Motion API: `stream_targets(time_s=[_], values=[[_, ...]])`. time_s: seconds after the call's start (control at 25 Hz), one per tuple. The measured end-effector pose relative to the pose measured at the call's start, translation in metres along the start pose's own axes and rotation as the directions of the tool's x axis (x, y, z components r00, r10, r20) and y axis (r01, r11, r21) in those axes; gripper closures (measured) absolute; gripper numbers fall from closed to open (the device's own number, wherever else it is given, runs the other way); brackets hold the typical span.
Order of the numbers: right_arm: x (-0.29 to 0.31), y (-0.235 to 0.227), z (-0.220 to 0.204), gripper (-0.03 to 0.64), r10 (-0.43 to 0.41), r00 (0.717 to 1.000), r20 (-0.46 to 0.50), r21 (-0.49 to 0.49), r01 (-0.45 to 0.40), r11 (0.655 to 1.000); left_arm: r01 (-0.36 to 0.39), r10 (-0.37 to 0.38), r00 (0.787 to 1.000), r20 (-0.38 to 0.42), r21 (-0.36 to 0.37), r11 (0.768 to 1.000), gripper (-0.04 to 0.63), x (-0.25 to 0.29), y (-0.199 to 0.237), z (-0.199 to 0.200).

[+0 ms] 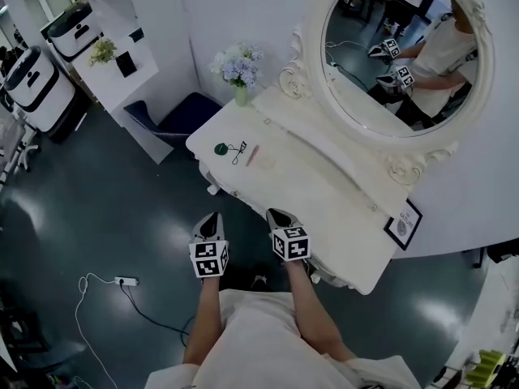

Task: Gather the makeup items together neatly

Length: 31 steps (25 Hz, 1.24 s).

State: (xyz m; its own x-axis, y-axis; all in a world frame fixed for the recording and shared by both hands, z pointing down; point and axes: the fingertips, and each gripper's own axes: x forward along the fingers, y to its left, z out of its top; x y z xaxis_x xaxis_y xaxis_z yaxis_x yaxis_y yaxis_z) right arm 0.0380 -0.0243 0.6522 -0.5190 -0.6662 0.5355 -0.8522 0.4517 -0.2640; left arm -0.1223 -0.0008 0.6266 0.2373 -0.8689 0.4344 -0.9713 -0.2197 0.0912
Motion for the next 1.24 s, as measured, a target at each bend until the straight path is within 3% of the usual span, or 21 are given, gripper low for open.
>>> stream_targets(time_s=[0.4,1.24], values=[[-0.006,0.011,-0.002,0.577,-0.024,1.0,-0.017,-0.028,0.024,0.999,0.042,-0.042,0.999,-0.007,-0.001,0.999,0.58,-0.004,-0.004,0.001],[-0.01,-0.004,0.002,0.577,-0.045,0.999,0.003,-0.028,0.045,0.999,0.048,-0.048,0.999,-0.014,0.014,0.999,0.58,0.002,-0.014,-0.004]])
